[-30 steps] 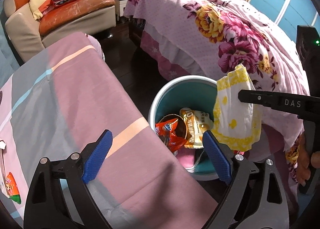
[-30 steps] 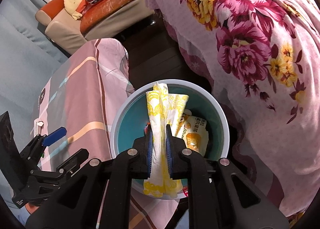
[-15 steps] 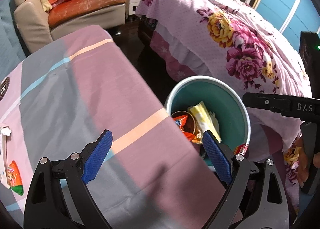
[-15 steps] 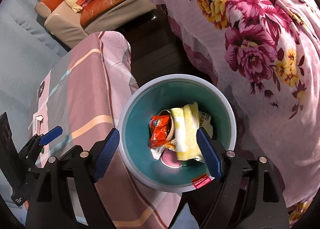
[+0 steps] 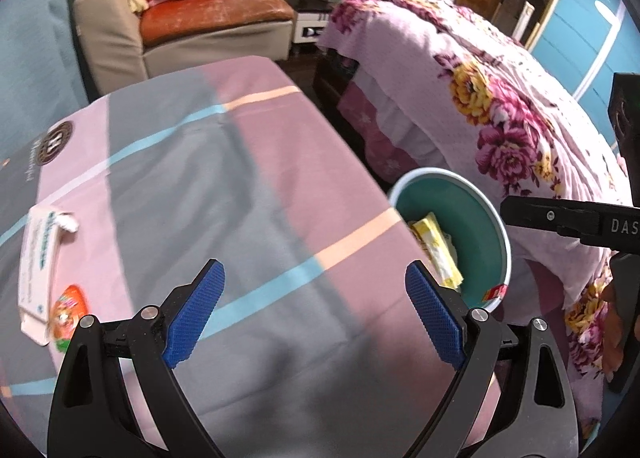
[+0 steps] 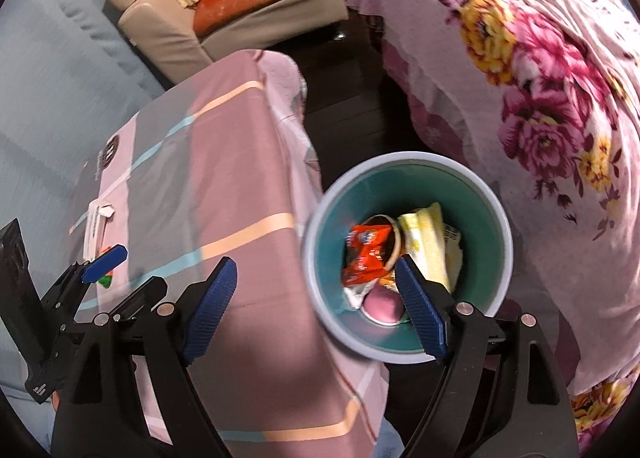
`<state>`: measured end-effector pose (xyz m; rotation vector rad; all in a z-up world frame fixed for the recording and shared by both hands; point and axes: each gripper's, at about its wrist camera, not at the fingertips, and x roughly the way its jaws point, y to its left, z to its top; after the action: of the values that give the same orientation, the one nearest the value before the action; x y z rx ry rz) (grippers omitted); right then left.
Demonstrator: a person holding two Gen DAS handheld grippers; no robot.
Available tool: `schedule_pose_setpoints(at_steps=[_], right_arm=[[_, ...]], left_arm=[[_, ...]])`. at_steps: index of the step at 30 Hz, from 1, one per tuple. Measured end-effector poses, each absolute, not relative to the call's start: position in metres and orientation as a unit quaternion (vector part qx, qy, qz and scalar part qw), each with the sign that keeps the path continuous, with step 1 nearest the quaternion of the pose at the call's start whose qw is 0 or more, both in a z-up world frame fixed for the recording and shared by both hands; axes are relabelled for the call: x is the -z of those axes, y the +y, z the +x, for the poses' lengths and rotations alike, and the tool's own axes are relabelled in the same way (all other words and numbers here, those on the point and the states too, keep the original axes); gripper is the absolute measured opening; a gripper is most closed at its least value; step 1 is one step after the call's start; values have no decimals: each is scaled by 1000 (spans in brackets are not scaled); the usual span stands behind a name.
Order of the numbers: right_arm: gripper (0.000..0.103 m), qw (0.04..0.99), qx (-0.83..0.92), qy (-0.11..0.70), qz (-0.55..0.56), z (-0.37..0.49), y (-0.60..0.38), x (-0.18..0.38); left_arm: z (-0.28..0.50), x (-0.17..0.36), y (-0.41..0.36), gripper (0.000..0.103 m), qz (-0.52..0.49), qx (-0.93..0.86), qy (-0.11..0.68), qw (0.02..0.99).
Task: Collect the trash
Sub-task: 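Move both grippers back toward the medicine box and chocolate egg, then grasp the white medicine box with the left gripper while the right grasps the orange egg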
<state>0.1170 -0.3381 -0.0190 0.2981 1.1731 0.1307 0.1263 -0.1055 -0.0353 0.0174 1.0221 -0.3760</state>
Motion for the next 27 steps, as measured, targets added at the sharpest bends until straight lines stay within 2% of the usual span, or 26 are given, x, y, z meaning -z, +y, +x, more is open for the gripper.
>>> schedule_pose_setpoints(at_steps=[13,20,27], right_arm=[[78,814,-123,562,80,128,-229,-1],[78,799,-143,581,62,138,-174,9],[78,785,-154,598,49,154,-135,24]], left_arm=[[113,28,13,92,-8,101,473,875],[118,42,89,92,-29,46,482,875],[141,62,128,92,-45,17,495,868]])
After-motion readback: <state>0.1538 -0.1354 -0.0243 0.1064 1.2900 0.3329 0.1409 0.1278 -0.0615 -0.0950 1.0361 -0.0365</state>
